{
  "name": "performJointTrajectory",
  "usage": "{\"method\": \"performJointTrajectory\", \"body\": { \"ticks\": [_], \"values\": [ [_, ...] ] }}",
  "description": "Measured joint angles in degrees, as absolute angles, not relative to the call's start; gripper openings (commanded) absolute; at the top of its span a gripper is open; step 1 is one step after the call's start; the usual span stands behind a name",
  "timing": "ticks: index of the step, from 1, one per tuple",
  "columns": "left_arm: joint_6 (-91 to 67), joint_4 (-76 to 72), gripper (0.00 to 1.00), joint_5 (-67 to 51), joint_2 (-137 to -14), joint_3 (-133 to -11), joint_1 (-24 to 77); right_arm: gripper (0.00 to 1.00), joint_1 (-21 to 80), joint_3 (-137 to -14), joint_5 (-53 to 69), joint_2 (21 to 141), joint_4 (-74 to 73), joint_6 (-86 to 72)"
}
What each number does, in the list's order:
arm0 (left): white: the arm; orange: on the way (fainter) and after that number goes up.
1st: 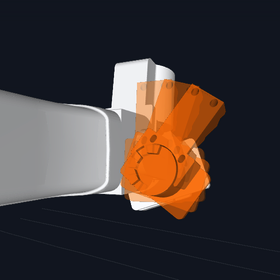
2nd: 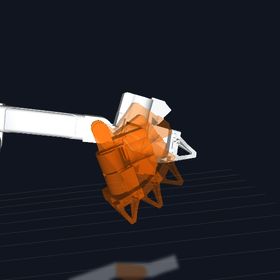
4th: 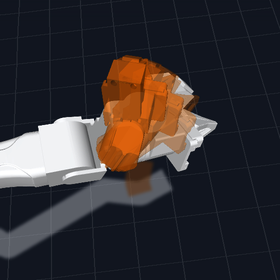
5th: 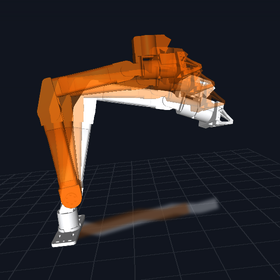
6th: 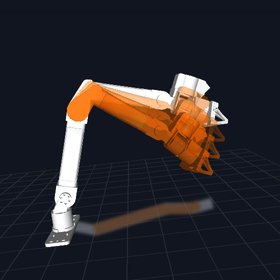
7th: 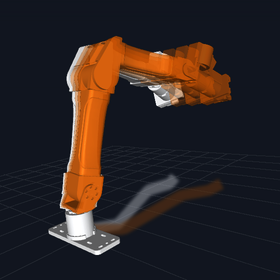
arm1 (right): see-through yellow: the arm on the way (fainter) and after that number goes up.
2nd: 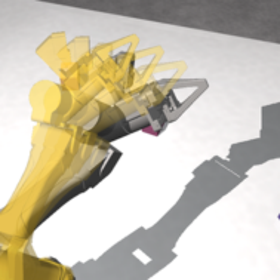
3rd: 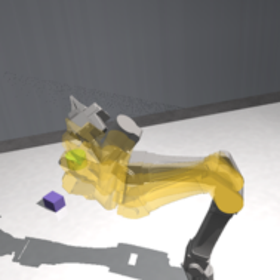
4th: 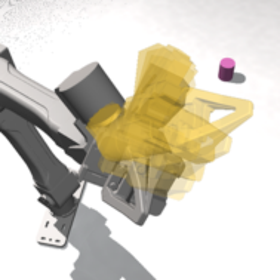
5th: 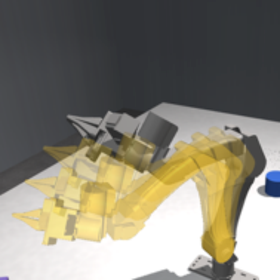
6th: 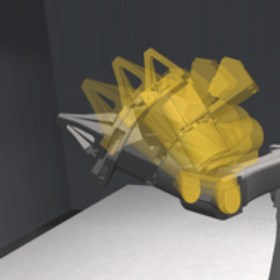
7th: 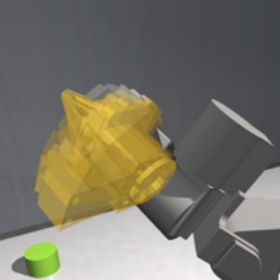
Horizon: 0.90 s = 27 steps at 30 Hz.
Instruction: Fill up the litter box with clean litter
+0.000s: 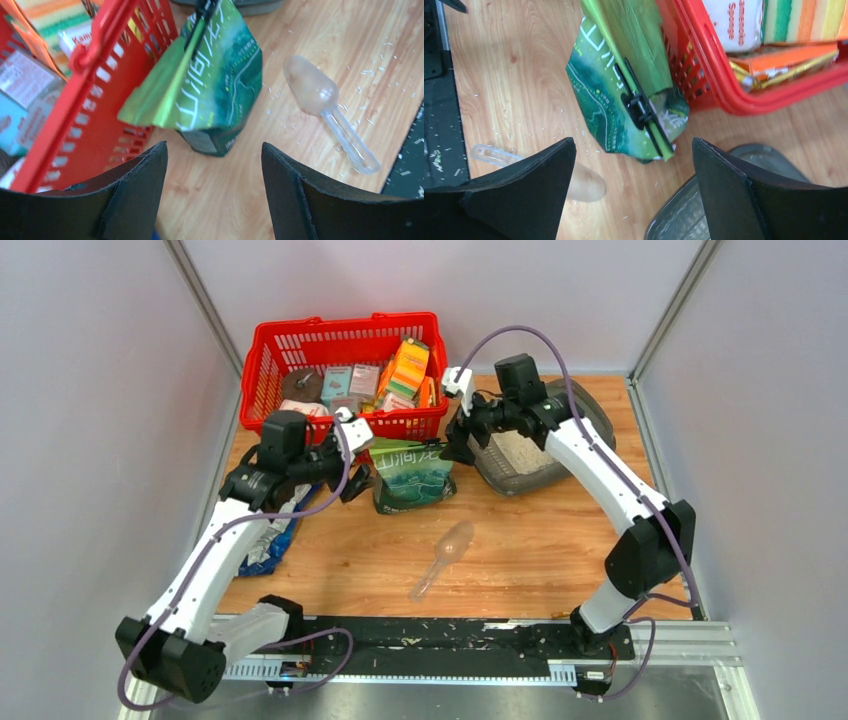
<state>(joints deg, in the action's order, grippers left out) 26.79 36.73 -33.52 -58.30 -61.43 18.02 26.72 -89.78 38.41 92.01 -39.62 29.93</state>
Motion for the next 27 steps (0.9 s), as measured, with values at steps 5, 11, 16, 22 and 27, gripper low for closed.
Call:
{"method": "performJointTrajectory", "body": {
  "ticks": [5,11,16,22,27],
  "values": [
    [28.4,31.5,0.73,-33.6,-66.4,-64.7,20.0,0.86,28.8,-94.6,39.6,96.6,-39.8,37.4],
    [30.7,28.3,0.70,-32.8,-74.7,-67.9,20.7,0.77,31.0,-96.4,39.5,99.0,-40.9,46.3],
    [31.7,27.4,0.63,-31.3,-79.3,-68.1,20.7,0.73,31.8,-96.5,38.9,100.7,-42.3,51.0],
    [32.4,25.8,0.42,-31.0,-81.4,-68.1,20.7,0.61,32.0,-96.5,37.4,102.0,-41.6,51.5],
    [33.0,25.5,0.29,-31.0,-82.0,-68.1,20.7,0.47,32.0,-96.5,36.5,102.9,-40.4,51.3]
  ]
}}
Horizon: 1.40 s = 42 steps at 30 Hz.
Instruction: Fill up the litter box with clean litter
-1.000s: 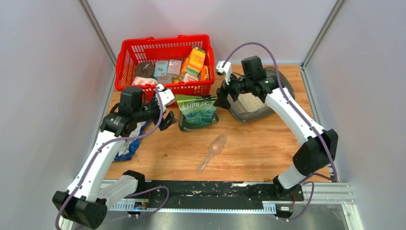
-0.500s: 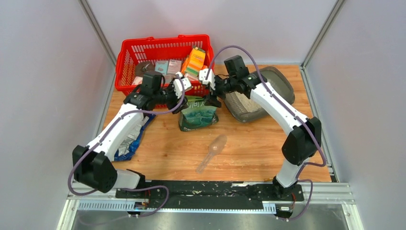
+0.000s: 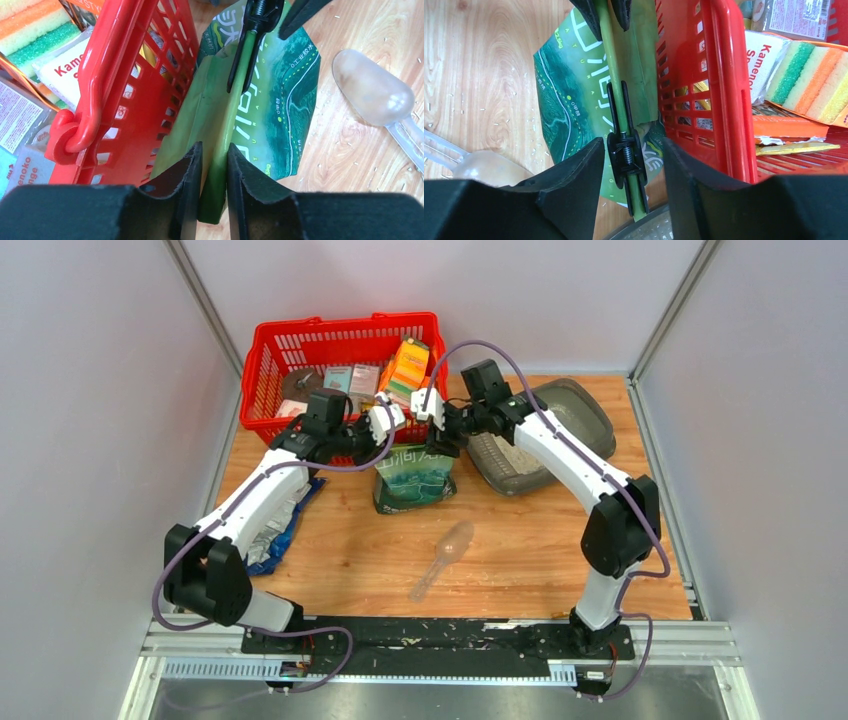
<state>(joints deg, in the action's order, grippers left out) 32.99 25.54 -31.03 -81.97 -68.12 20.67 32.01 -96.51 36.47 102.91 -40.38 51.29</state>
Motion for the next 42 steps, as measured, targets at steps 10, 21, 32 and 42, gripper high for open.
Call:
{"method": "performJointTrajectory", "body": {
  "ticks": [10,21,32,42],
  "values": [
    [34.0,26.0,0.00,-31.4,-82.4,-68.1,20.7,0.03,32.1,-97.7,36.2,104.8,-41.2,50.6],
    [35.0,29.5,0.00,-32.3,-82.5,-69.9,20.9,0.00,30.4,-96.7,38.3,93.3,-41.4,45.4],
    [39.3,38.9,0.00,-34.0,-88.0,-78.6,20.5,0.04,22.0,-72.1,37.0,76.0,-60.2,60.4],
    [38.2,41.3,0.39,-34.9,-89.8,-81.3,20.2,0.13,22.4,-55.0,32.8,78.9,-64.0,73.6]
  ]
}}
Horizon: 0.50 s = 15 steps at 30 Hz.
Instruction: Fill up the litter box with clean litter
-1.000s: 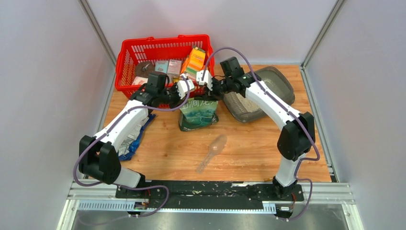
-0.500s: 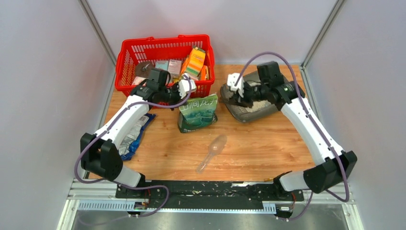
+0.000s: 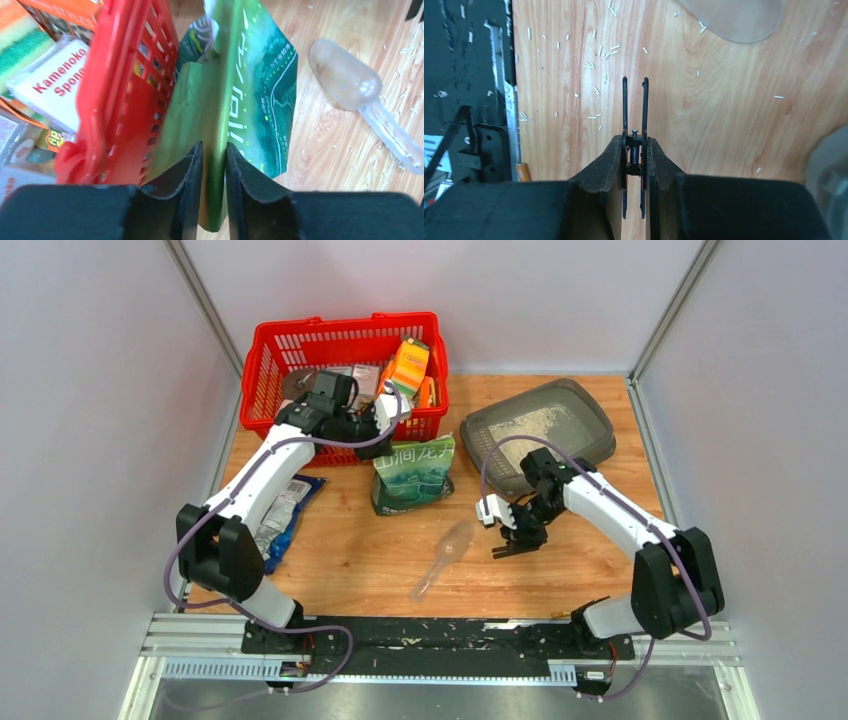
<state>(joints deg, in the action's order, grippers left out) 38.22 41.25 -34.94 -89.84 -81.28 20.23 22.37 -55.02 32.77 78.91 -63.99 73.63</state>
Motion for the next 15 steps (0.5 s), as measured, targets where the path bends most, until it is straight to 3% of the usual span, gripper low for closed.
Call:
{"method": "performJointTrajectory", "body": {
  "ticks": [1,3,6,8,10,15],
  "values": [
    [37.6,40.8,0.49,-35.0,-89.6,-81.3,20.2,0.16,22.4,-54.6,32.4,80.1,-63.5,74.5],
    [35.7,38.5,0.60,-35.1,-87.8,-80.7,20.2,0.23,22.4,-53.7,31.8,81.7,-62.2,75.5],
    [32.2,35.3,0.62,-34.5,-81.2,-77.2,20.3,0.39,22.4,-51.6,30.9,82.9,-60.1,76.5],
    [29.6,34.0,0.63,-34.3,-75.6,-74.8,20.5,0.63,22.3,-50.6,30.2,83.0,-59.2,76.6],
    [27.6,33.2,0.63,-34.1,-71.4,-73.3,20.6,0.77,22.3,-50.4,29.7,83.0,-58.5,76.3],
    [20.7,32.4,0.66,-30.1,-66.0,-68.2,20.9,0.87,22.0,-51.5,28.6,81.5,-57.4,73.3]
  ]
}}
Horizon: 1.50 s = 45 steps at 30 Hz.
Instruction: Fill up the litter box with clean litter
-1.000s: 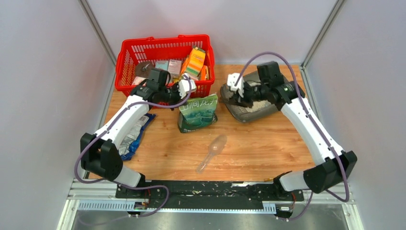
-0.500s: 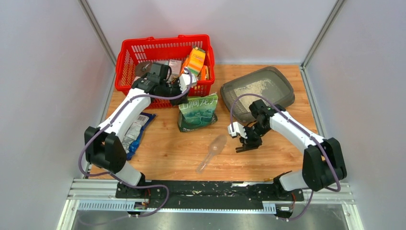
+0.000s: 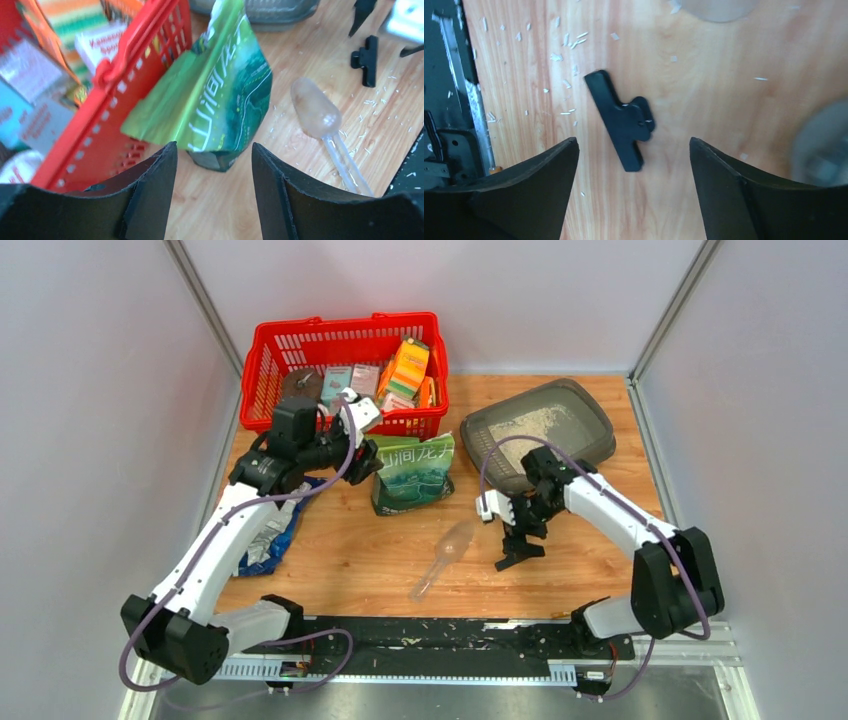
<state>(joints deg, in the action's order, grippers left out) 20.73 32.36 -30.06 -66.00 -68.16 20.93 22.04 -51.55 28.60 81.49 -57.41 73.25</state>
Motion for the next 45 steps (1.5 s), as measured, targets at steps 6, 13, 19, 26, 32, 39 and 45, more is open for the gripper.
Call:
{"method": "performJointTrajectory", "body": {
  "ticks": [6,13,19,26,32,39,45],
  "values": [
    [6.9,32.1,0.68,-22.2,-65.1,-64.5,18.7,0.90,20.5,-66.0,31.4,80.1,-58.0,62.0],
    [-10.8,24.8,0.68,-22.1,-64.4,-58.6,11.8,0.95,20.4,-81.1,37.0,86.4,-46.8,34.0],
    [-20.3,16.4,0.65,-27.0,-69.2,-57.6,11.5,0.95,20.4,-85.1,42.5,97.6,-39.0,14.6],
    [-27.0,10.1,0.61,-31.2,-74.8,-57.6,11.4,0.93,20.3,-87.3,49.0,105.0,-29.7,-2.0],
    [-28.2,10.6,0.71,-31.5,-74.9,-57.8,10.8,0.82,20.2,-88.0,52.7,106.2,-24.1,-8.9],
    [-29.2,15.7,0.75,-29.8,-72.6,-57.8,6.8,0.76,20.2,-88.4,55.9,107.4,-18.0,-15.7],
    [-32.8,11.9,0.74,-32.5,-75.7,-57.8,5.8,0.73,20.2,-88.3,57.2,107.6,-16.2,-18.2]
  ]
}}
